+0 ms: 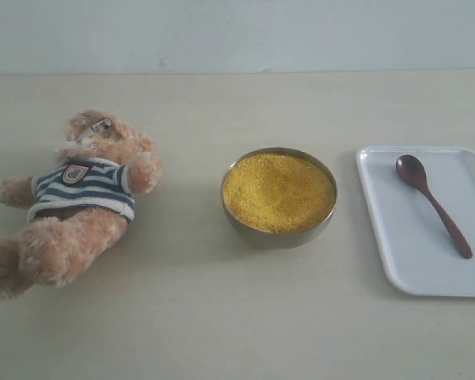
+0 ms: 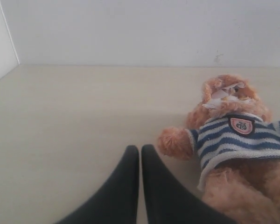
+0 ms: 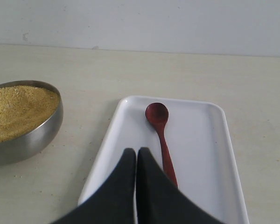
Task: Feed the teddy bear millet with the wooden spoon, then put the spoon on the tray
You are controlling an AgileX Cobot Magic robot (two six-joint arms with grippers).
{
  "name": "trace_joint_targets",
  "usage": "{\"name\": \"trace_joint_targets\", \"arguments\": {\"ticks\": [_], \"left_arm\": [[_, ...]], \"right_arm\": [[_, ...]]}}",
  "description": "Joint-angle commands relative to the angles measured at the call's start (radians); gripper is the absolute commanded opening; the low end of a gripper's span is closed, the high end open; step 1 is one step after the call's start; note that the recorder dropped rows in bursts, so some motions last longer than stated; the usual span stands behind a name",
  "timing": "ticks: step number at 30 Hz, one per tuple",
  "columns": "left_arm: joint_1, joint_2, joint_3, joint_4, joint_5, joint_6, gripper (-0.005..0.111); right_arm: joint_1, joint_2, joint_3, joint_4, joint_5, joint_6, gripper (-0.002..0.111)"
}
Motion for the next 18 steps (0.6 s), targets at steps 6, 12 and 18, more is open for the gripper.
{"name": "trace_joint_targets", "arguments": {"ticks": [6,12,18], "left_arm": [[0.003,-0.004,0.004,0.004,0.003,0.022,0.004],[0.003,-0.004,0.004,0.004,0.0,0.022,0.004],[0.003,-0.004,0.004,0.004,0.0,0.022,0.004]], "right_arm": [[-0.003,-0.005,0.0,-0.004,-0.005,-0.001,0.0],[-0.003,-0.005,0.0,-0.004,-0.005,-0.001,0.0],[-0.003,-0.005,0.0,-0.004,-0.005,-0.001,0.0]]}}
